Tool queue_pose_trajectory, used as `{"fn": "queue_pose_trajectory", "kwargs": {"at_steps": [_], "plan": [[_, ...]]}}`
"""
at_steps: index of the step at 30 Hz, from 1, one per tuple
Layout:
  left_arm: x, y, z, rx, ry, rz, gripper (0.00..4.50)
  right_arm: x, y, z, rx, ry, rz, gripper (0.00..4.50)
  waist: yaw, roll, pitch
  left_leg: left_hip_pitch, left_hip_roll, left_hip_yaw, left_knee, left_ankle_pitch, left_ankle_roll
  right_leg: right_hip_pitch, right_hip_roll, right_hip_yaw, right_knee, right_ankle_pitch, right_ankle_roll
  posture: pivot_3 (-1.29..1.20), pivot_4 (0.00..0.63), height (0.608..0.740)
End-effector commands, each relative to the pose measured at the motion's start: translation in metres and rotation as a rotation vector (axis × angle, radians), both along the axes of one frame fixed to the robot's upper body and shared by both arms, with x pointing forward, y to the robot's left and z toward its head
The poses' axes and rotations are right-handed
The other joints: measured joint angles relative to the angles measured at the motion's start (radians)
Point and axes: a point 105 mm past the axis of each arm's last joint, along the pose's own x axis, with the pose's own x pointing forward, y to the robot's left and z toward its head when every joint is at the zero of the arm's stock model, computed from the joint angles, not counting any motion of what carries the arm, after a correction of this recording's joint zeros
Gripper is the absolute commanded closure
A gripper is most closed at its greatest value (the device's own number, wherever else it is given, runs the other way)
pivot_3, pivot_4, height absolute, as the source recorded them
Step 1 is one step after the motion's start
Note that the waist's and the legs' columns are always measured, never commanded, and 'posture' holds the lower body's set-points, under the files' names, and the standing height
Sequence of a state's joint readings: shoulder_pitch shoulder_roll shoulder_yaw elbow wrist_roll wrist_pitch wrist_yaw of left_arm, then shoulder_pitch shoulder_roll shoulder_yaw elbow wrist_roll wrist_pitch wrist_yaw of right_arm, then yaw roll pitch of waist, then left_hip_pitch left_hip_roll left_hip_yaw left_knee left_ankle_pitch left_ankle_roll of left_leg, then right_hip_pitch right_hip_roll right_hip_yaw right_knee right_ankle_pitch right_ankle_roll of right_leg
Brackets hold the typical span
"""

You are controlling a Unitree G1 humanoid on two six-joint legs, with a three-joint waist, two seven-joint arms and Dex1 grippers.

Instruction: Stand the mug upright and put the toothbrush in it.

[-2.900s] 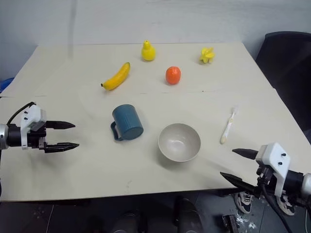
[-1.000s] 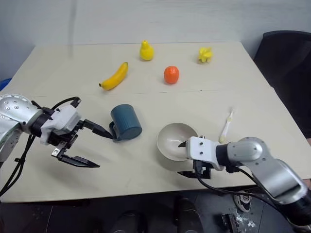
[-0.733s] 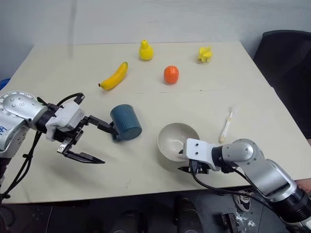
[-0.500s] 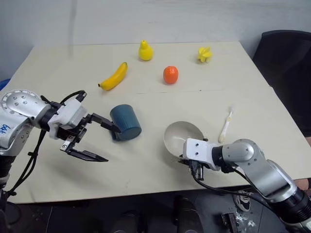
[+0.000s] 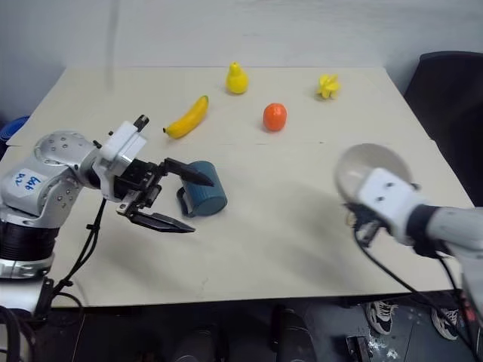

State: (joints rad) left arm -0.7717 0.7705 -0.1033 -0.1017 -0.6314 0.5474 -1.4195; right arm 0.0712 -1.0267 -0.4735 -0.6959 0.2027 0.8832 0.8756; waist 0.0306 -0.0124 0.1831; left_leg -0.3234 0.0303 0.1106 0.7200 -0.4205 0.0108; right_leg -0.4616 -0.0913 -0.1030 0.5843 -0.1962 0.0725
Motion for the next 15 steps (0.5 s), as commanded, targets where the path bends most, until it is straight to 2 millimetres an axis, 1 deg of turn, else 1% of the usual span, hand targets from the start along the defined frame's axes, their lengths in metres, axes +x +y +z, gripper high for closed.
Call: {"fn": "queue_pose_trajectory", "kwargs": {"at_steps": [1,2,3,5,6,8,12,15], "plan": [[-0.004,-0.006,0.004,-0.02,-0.023,-0.023,0.0,-0.01,-0.038,-0.013,-0.014,0.016,-0.177,4.48,-0.004,0.0,0.0,0.0,0.0,0.0,0.0,0.0,0.0,0.0,0.0,0.0,0.0,0.0,0.0,0.0,0.15,0.74],[-0.004,-0.007,0.003,-0.019,-0.026,-0.023,0.0,-0.011,-0.048,-0.02,-0.013,0.024,-0.219,4.48,-0.006,0.0,0.0,0.0,0.0,0.001,0.0,0.0,0.0,0.0,0.0,0.0,-0.001,0.001,0.001,0.0,0.15,0.74],[-0.002,-0.008,0.003,-0.015,-0.033,-0.024,0.0,-0.009,-0.064,-0.03,-0.001,0.023,-0.298,4.48,-0.01,0.0,0.0,0.0,-0.001,0.001,0.001,0.0,0.001,0.001,-0.001,0.001,-0.001,0.001,0.002,0.0,0.15,0.74],[0.0,-0.009,0.002,-0.008,-0.045,-0.025,0.0,-0.008,-0.087,-0.045,0.04,0.009,-0.418,4.48,-0.019,0.0,0.0,0.001,-0.001,0.005,0.0,0.0,0.001,0.004,-0.001,0.003,-0.001,0.002,0.004,0.0,0.15,0.74],[0.001,-0.009,0.001,-0.005,-0.048,-0.025,0.0,-0.007,-0.094,-0.05,0.062,-0.001,-0.46,4.48,-0.022,0.0,0.0,0.003,-0.001,0.005,0.0,0.001,0.002,0.007,-0.001,0.004,-0.002,0.002,0.004,0.0,0.15,0.74],[0.002,-0.009,0.002,-0.002,-0.05,-0.026,0.0,-0.004,-0.101,-0.058,0.099,-0.012,-0.496,4.48,-0.029,0.001,0.0,0.007,-0.001,0.004,0.0,0.001,0.002,0.011,-0.001,0.004,-0.008,0.002,0.004,0.0,0.15,0.74],[0.003,-0.008,0.003,0.006,-0.06,-0.025,0.0,-0.001,-0.108,-0.07,0.145,-0.015,-0.528,3.27,-0.035,0.003,0.0,0.008,-0.001,0.004,-0.003,0.003,0.001,0.011,0.0,0.005,-0.008,0.002,0.003,0.0,0.15,0.74],[0.004,-0.006,0.004,0.006,-0.062,-0.01,0.0,0.003,-0.11,-0.063,0.178,-0.057,-0.54,2.21,-0.033,0.004,-0.001,0.008,-0.001,0.003,-0.003,0.003,0.001,0.011,0.0,0.005,-0.002,0.002,0.003,0.0,0.15,0.74]]}}
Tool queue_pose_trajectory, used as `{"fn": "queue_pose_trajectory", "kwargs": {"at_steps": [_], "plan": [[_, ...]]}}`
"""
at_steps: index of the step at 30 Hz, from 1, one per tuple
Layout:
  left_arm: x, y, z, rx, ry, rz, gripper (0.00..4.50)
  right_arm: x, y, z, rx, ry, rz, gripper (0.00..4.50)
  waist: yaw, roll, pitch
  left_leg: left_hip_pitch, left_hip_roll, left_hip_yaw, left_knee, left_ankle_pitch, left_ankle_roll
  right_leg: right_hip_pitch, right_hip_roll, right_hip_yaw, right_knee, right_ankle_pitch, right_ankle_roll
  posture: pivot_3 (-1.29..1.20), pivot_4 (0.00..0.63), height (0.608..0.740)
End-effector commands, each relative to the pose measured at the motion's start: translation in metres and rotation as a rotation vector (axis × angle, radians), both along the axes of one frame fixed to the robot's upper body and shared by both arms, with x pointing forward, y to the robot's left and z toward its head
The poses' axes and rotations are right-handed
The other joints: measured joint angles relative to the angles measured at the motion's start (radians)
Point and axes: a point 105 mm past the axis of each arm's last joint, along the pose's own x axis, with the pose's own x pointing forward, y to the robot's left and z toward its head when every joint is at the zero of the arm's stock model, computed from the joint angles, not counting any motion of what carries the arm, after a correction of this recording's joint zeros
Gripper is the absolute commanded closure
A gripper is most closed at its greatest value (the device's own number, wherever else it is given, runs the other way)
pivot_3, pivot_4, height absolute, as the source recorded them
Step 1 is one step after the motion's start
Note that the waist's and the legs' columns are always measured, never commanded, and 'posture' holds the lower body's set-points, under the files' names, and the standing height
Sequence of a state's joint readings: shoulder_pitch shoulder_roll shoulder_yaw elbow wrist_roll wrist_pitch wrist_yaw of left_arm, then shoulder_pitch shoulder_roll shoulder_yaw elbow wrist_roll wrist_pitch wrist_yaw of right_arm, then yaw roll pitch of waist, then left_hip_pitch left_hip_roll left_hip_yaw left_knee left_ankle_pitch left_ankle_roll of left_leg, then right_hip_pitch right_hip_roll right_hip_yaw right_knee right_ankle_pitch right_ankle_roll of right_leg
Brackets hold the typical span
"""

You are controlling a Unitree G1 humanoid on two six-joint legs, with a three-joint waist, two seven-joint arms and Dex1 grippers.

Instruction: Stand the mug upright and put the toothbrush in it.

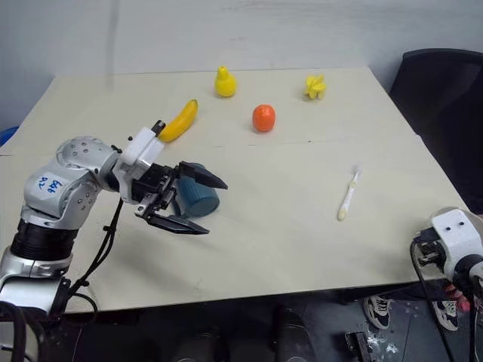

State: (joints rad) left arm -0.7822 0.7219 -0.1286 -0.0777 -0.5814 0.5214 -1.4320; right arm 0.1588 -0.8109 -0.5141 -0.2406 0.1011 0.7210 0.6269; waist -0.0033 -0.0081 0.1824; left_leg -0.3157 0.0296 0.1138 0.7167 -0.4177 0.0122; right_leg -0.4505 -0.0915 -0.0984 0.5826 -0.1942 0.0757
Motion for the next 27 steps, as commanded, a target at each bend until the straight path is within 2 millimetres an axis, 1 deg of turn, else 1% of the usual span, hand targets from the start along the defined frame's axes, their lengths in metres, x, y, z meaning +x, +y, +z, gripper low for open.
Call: {"fn": "queue_pose_trajectory", "kwargs": {"at_steps": [1,2,3,5,8,10,11,13,14,16,17,19,20,23,26,27], "plan": [[0.001,0.002,0.011,-0.003,-0.055,0.012,0.0,0.007,-0.001,0.02,-0.009,-0.101,-0.007,1.85,0.001,0.0,0.0,0.0,0.0,0.0,0.0,0.0,0.0,0.0,0.0,0.0,0.0,0.0,0.0,0.0,0.15,0.74],[0.001,0.003,0.011,-0.004,-0.055,0.014,0.0,0.008,-0.001,0.024,-0.013,-0.115,-0.005,1.47,0.001,0.0,0.0,-0.001,0.0,0.0,0.0,0.0,0.0,0.0,0.0,0.0,0.0,0.0,0.0,0.0,0.15,0.74],[0.001,0.003,0.01,-0.005,-0.055,0.017,0.0,0.009,-0.001,0.031,-0.034,-0.131,-0.011,1.19,0.002,0.0,0.0,-0.001,0.0,0.0,0.0,0.0,0.0,0.0,-0.001,0.0,0.0,0.0,0.0,0.0,0.15,0.74],[0.001,0.003,0.009,-0.005,-0.055,0.022,0.0,0.011,0.001,0.05,-0.099,-0.163,-0.005,0.47,0.002,0.0,0.0,-0.001,0.0,0.0,0.0,0.0,0.0,0.0,-0.001,0.0,-0.001,0.0,0.0,0.0,0.15,0.74],[0.0,0.004,0.009,-0.006,-0.056,0.029,0.0,0.015,0.013,0.088,-0.178,-0.237,0.007,0.47,0.002,0.003,0.002,-0.001,-0.001,-0.001,0.0,0.0,0.0,0.0,-0.001,0.0,-0.001,0.0,0.001,0.0,0.15,0.74],[0.0,0.005,0.01,-0.008,-0.059,0.038,0.0,0.023,0.031,0.116,-0.186,-0.32,0.023,0.47,-0.001,0.004,0.002,-0.001,0.0,-0.005,0.001,0.0,0.0,0.0,-0.001,0.0,-0.001,0.0,0.001,0.0,0.15,0.74],[0.0,0.006,0.01,-0.01,-0.06,0.043,0.0,0.029,0.04,0.126,-0.161,-0.37,0.023,0.47,-0.002,0.004,0.002,-0.001,0.0,-0.007,0.001,0.0,0.0,-0.001,-0.001,0.001,0.0,0.0,0.001,0.0,0.15,0.74],[0.001,0.005,0.011,-0.014,-0.061,0.05,0.0,0.041,0.057,0.135,-0.08,-0.435,0.013,0.47,-0.004,0.004,0.002,-0.001,0.001,-0.008,0.001,0.0,0.0,-0.001,0.0,0.001,0.0,0.0,0.0,0.0,0.15,0.74],[0.001,0.005,0.011,-0.017,-0.063,0.054,0.0,0.052,0.07,0.129,0.047,-0.464,0.004,0.47,-0.002,0.004,0.002,-0.001,0.001,-0.009,0.001,0.0,-0.001,-0.002,0.0,0.0,0.0,0.0,0.0,0.0,0.15,0.74],[0.001,0.004,0.011,-0.018,-0.066,0.058,0.0,0.072,0.088,0.113,0.257,-0.463,-0.035,0.47,-0.003,-0.002,-0.001,-0.001,0.001,-0.011,0.0,0.001,-0.002,-0.002,0.001,-0.001,0.001,0.0,-0.001,0.0,0.15,0.74],[0.001,0.004,0.011,-0.018,-0.069,0.06,0.0,0.081,0.092,0.103,0.343,-0.452,-0.081,0.47,-0.002,-0.001,-0.001,-0.002,0.002,-0.012,0.0,0.001,-0.004,-0.002,0.001,-0.002,0.002,-0.001,-0.002,0.0,0.15,0.74],[0.002,0.004,0.012,-0.019,-0.076,0.064,0.0,0.093,0.093,0.088,0.459,-0.433,-0.165,0.47,0.002,0.001,-0.001,-0.004,0.001,-0.012,0.001,0.002,-0.004,-0.004,0.0,-0.002,0.003,-0.001,-0.002,0.0,0.15,0.74],[0.002,0.004,0.013,-0.021,-0.078,0.068,0.0,0.099,0.094,0.081,0.5,-0.416,-0.197,0.47,0.007,0.003,-0.001,-0.004,-0.001,-0.012,0.001,0.002,-0.003,-0.009,-0.001,-0.002,0.005,-0.001,-0.002,0.0,0.15,0.74],[0.004,0.005,0.014,-0.026,-0.084,0.082,0.0,0.112,0.087,0.063,0.561,-0.388,-0.318,0.47,0.01,0.005,0.0,-0.017,-0.003,-0.008,0.005,0.004,-0.003,-0.019,-0.004,-0.006,0.006,-0.001,-0.002,0.0,0.15,0.74],[0.005,0.006,0.015,-0.033,-0.09,0.092,0.0,0.118,0.081,0.062,0.527,-0.389,-0.348,0.47,0.005,0.005,0.0,-0.02,-0.004,-0.008,0.003,0.004,-0.003,-0.022,-0.005,-0.007,0.004,0.0,-0.001,0.0,0.15,0.74],[0.005,0.006,0.015,-0.035,-0.091,0.099,0.0,0.119,0.087,0.068,0.514,-0.4,-0.304,0.47,0.001,0.005,0.0,-0.02,-0.004,-0.008,0.002,0.004,-0.003,-0.022,-0.004,-0.007,0.004,0.0,-0.001,0.0,0.15,0.74]]}}
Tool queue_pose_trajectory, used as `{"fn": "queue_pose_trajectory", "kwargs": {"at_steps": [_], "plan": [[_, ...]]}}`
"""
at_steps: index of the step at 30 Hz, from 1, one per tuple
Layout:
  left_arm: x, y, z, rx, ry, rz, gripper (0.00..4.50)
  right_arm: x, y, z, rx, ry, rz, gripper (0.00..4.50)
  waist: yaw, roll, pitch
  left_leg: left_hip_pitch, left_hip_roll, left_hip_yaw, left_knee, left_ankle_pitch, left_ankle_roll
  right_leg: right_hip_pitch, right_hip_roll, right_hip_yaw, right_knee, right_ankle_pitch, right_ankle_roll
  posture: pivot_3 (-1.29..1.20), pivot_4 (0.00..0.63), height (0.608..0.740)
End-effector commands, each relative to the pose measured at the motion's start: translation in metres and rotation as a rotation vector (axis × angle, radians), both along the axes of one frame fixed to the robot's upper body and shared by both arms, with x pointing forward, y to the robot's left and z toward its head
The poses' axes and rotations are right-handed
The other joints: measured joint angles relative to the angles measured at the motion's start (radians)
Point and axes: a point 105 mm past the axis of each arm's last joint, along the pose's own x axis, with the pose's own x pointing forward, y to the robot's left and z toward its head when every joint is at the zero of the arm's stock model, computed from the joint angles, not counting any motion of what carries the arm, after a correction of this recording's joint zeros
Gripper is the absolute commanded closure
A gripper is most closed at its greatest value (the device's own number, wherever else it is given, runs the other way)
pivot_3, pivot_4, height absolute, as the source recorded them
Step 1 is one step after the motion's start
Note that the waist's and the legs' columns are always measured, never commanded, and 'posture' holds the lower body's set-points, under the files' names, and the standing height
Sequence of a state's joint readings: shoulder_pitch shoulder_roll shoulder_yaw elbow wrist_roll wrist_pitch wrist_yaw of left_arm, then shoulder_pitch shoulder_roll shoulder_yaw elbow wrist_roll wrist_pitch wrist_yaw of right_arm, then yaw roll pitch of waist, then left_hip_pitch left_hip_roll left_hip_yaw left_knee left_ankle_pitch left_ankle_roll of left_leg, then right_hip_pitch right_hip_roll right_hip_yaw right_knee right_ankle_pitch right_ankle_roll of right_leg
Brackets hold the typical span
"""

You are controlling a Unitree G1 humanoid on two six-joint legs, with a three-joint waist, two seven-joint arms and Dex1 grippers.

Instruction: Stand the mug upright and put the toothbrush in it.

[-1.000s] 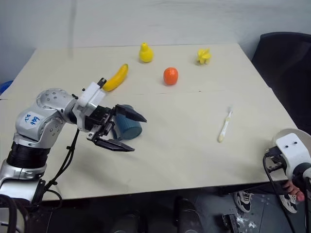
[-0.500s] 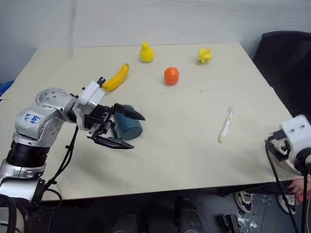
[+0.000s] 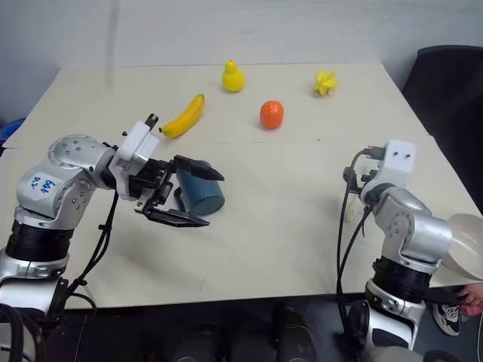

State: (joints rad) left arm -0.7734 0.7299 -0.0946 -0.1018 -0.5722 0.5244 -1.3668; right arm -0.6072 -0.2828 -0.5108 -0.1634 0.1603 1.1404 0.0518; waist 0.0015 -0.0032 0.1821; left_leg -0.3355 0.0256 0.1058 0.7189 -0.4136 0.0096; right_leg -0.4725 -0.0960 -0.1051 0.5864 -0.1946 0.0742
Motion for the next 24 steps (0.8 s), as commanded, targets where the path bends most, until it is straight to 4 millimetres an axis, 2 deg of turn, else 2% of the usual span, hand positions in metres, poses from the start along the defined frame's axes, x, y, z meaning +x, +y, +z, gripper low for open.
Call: {"fn": "queue_pose_trajectory", "kwargs": {"at_steps": [1,3,5,6,7,9,11,13,17,19,21,24], "plan": [[0.0,0.004,0.008,-0.014,-0.046,0.026,0.0,0.001,0.0,0.023,-0.073,-0.079,0.017,0.47,-0.007,0.001,0.001,0.0,0.0,0.0,0.0,0.0,0.0,0.0,0.0,0.0,0.0,0.0,0.0,0.0,0.15,0.74],[0.001,0.006,0.008,-0.015,-0.048,0.045,0.0,0.001,0.014,0.033,-0.131,-0.105,0.103,0.47,-0.013,0.002,0.001,0.0,0.0,0.001,0.0,0.0,0.0,-0.001,0.0,0.001,0.0,0.0,0.0,0.0,0.15,0.74],[0.004,0.012,0.008,-0.016,-0.043,0.088,0.0,-0.003,0.05,0.057,-0.238,-0.198,0.306,0.47,-0.027,0.003,0.002,0.0,0.001,0.001,0.0,0.001,-0.001,-0.001,0.001,0.001,0.001,0.0,0.0,0.0,0.15,0.74],[0.01,0.022,0.008,-0.018,-0.034,0.144,0.0,-0.015,0.09,0.071,-0.312,-0.256,0.533,0.47,-0.032,0.004,0.002,0.001,0.001,0.001,0.0,0.001,-0.002,-0.001,0.001,0.001,0.001,0.0,0.0,0.0,0.15,0.74],[0.014,0.031,0.007,-0.017,-0.029,0.195,0.0,-0.029,0.12,0.075,-0.36,-0.275,0.713,0.47,-0.037,0.005,0.003,0.001,0.002,0.001,0.0,0.001,-0.002,-0.002,0.002,0.002,0.002,0.0,0.0,0.0,0.15,0.74],[0.024,0.057,0.003,-0.005,0.006,0.338,0.0,-0.054,0.155,0.071,-0.387,-0.251,0.964,0.47,-0.044,0.005,0.003,0.001,0.003,-0.003,-0.002,0.002,-0.004,-0.005,0.003,0.005,0.004,0.0,0.0,0.0,0.15,0.74],[0.039,0.095,-0.003,0.017,0.066,0.627,0.0,-0.083,0.175,0.065,-0.427,-0.21,1.201,0.47,-0.049,0.005,0.003,0.002,0.004,-0.008,-0.003,0.003,-0.006,-0.005,0.007,0.005,0.004,0.0,-0.002,0.0,0.15,0.74],[0.046,0.116,-0.004,-0.013,0.22,0.856,0.0,-0.104,0.178,0.062,-0.436,-0.178,1.349,0.47,-0.038,0.003,0.004,0.001,0.004,-0.013,-0.003,0.003,-0.006,-0.005,0.009,0.004,0.003,0.0,-0.003,0.0,0.15,0.74],[0.028,0.12,-0.008,0.002,0.451,0.984,0.0,-0.116,0.169,0.068,-0.451,-0.159,1.43,0.47,-0.007,-0.003,0.004,0.0,0.002,-0.013,-0.001,0.002,-0.003,-0.004,0.006,0.004,0.003,0.001,-0.004,0.0,0.15,0.74],[0.025,0.125,-0.021,0.045,0.586,1.096,0.0,-0.13,0.167,0.072,-0.448,-0.164,1.52,0.47,0.002,-0.003,0.004,0.0,-0.001,-0.014,0.0,0.0,0.0,-0.005,0.003,0.004,0.002,0.001,-0.003,0.0,0.15,0.74],[0.031,0.127,-0.038,0.079,0.646,1.197,0.0,-0.14,0.165,0.074,-0.451,-0.165,1.589,0.47,0.012,-0.003,0.004,0.0,-0.004,-0.013,0.0,-0.001,0.002,-0.004,0.001,0.004,0.001,0.002,-0.002,0.0,0.15,0.74],[0.034,0.123,-0.06,0.108,0.721,1.233,0.0,-0.143,0.165,0.075,-0.469,-0.167,1.626,0.47,0.016,-0.007,0.004,0.0,-0.005,-0.013,0.0,-0.002,0.003,-0.003,0.0,0.004,0.0,0.003,0.0,0.0,0.15,0.74]]}}
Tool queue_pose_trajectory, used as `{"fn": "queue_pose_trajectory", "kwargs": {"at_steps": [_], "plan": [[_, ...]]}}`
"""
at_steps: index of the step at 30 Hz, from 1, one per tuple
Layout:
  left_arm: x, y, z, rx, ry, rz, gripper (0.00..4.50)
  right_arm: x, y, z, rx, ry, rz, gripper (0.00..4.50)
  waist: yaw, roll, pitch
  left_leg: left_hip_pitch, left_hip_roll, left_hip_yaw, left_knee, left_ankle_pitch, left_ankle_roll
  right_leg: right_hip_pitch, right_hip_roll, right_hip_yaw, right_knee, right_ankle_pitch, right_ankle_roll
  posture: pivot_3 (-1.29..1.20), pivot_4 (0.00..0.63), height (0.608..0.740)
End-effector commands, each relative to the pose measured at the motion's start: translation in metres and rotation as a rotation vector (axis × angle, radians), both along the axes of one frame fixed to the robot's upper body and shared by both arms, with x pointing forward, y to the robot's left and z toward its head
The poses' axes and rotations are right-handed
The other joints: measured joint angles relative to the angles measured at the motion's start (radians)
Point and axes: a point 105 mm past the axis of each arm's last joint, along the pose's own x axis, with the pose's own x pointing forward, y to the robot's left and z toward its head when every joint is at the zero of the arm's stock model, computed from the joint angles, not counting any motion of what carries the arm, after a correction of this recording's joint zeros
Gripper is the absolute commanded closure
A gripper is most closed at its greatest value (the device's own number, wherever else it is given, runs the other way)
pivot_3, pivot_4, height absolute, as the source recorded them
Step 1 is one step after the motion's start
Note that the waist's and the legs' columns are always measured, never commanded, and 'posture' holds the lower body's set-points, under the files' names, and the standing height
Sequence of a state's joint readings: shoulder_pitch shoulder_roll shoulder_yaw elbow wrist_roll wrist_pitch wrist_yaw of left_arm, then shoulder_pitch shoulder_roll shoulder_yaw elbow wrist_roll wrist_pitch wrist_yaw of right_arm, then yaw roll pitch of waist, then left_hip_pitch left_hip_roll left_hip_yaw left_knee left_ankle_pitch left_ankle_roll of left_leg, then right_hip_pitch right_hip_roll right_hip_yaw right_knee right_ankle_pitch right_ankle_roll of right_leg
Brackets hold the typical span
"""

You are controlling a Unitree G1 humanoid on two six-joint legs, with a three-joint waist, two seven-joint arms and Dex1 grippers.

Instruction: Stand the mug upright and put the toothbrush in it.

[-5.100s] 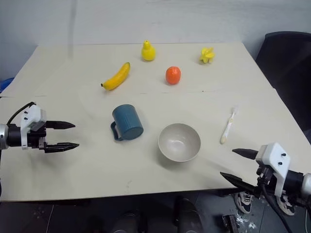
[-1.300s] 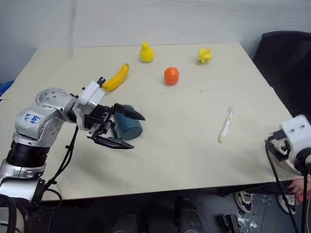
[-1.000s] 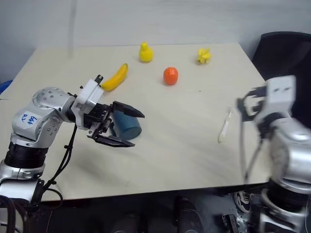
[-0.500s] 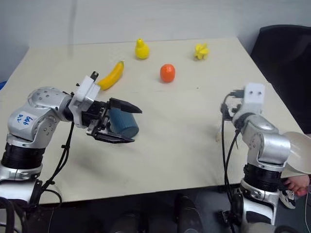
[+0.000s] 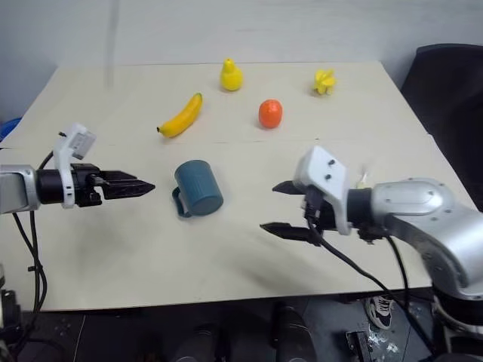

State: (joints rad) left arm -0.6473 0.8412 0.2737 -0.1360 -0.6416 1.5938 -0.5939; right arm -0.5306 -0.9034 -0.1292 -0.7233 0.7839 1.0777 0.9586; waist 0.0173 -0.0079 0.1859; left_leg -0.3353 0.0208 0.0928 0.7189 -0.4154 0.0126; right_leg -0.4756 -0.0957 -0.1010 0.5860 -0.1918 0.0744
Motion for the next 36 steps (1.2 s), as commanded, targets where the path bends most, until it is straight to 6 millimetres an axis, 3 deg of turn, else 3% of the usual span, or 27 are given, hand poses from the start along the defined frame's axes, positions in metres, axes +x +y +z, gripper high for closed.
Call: {"fn": "queue_pose_trajectory", "kwargs": {"at_steps": [1,6,16,22,27,32,36], "plan": [[0.0,0.005,-0.016,0.044,0.047,0.076,0.0,-0.009,0.001,0.009,-0.008,-0.058,0.064,0.47,-0.001,-0.004,0.0,0.0,0.0,0.0,0.0,0.0,0.0,0.0,0.0,0.0,0.0,0.0,0.0,0.0,0.15,0.74],[0.017,-0.007,-0.026,-0.059,0.079,0.156,0.0,-0.012,0.0,0.015,0.006,-0.073,0.085,0.47,0.001,-0.005,0.0,0.001,0.001,0.0,0.0,0.002,-0.003,0.0,-0.001,0.0,0.002,0.0,0.0,0.0,0.15,0.74],[0.042,-0.019,-0.038,-0.072,0.213,0.258,0.0,-0.014,0.001,0.015,0.034,-0.1,0.032,0.47,0.007,-0.007,0.0,0.003,0.0,0.0,0.001,0.007,-0.008,0.001,-0.002,-0.001,0.005,0.002,-0.003,0.0,0.15,0.74],[0.048,-0.042,-0.044,-0.033,0.313,0.189,0.0,-0.016,-0.002,0.011,0.035,-0.113,-0.016,0.47,0.012,-0.007,0.0,0.004,-0.001,0.001,0.001,0.008,-0.009,0.006,-0.003,-0.004,0.004,0.002,-0.003,0.0,0.15,0.74],[0.045,-0.052,-0.056,0.082,0.37,0.12,0.0,-0.018,-0.006,0.01,0.039,-0.125,-0.053,0.47,0.01,-0.007,0.0,0.014,-0.002,0.0,-0.003,0.008,-0.009,0.017,-0.004,-0.004,0.0,0.002,-0.002,0.0,0.15,0.74],[0.044,-0.06,-0.065,0.152,0.408,0.074,1.09,-0.019,-0.004,0.012,0.059,-0.145,-0.078,0.43,0.01,-0.006,-0.001,0.017,-0.001,0.0,-0.004,0.008,-0.009,0.022,-0.004,-0.004,-0.001,0.002,-0.003,0.0,0.15,0.74],[0.049,-0.065,-0.062,0.147,0.409,0.075,2.27,-0.02,-0.006,0.012,0.065,-0.148,-0.104,0.43,0.012,-0.005,-0.001,0.018,-0.001,-0.001,-0.005,0.007,-0.009,0.027,-0.004,-0.006,-0.003,0.002,-0.002,0.0,0.15,0.74]]}}
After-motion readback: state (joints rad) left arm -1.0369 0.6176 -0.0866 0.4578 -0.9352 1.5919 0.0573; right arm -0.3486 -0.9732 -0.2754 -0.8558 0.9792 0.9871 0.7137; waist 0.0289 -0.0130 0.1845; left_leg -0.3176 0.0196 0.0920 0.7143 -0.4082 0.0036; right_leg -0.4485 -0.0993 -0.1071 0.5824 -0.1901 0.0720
